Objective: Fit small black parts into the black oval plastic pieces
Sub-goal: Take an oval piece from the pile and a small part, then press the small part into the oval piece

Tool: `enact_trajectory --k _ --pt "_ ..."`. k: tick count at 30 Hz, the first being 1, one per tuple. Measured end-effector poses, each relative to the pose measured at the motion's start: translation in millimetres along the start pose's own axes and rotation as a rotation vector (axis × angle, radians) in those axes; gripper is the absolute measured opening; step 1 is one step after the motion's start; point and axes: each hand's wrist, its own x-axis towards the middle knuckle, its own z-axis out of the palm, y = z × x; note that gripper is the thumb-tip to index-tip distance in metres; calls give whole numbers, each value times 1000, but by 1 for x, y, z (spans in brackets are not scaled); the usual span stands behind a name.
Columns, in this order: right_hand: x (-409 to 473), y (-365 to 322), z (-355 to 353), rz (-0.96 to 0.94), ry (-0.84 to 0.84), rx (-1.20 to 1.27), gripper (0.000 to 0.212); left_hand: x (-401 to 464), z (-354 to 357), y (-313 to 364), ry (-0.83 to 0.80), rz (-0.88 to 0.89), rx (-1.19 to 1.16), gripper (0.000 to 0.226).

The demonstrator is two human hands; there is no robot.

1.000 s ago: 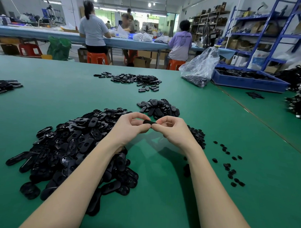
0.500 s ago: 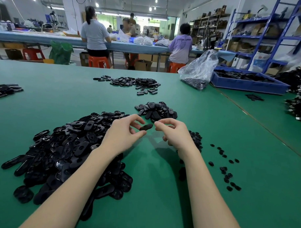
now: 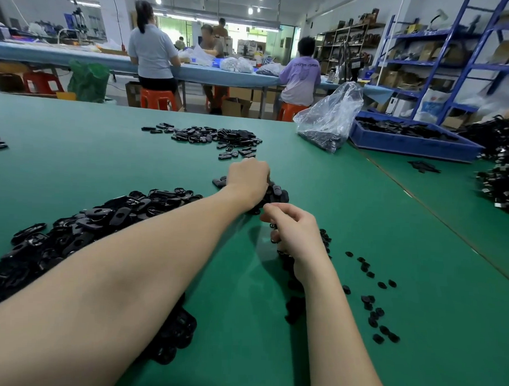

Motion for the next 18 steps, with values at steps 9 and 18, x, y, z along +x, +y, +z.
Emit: enact_trajectory --k 9,18 --pt "-3 0 3 6 -18 -61 8 -24 -17 -18 123 19 -359 25" --pt "-17 -3 45 -98 -433 -700 6 -103 -54 -80 -214 -246 -1156 36"
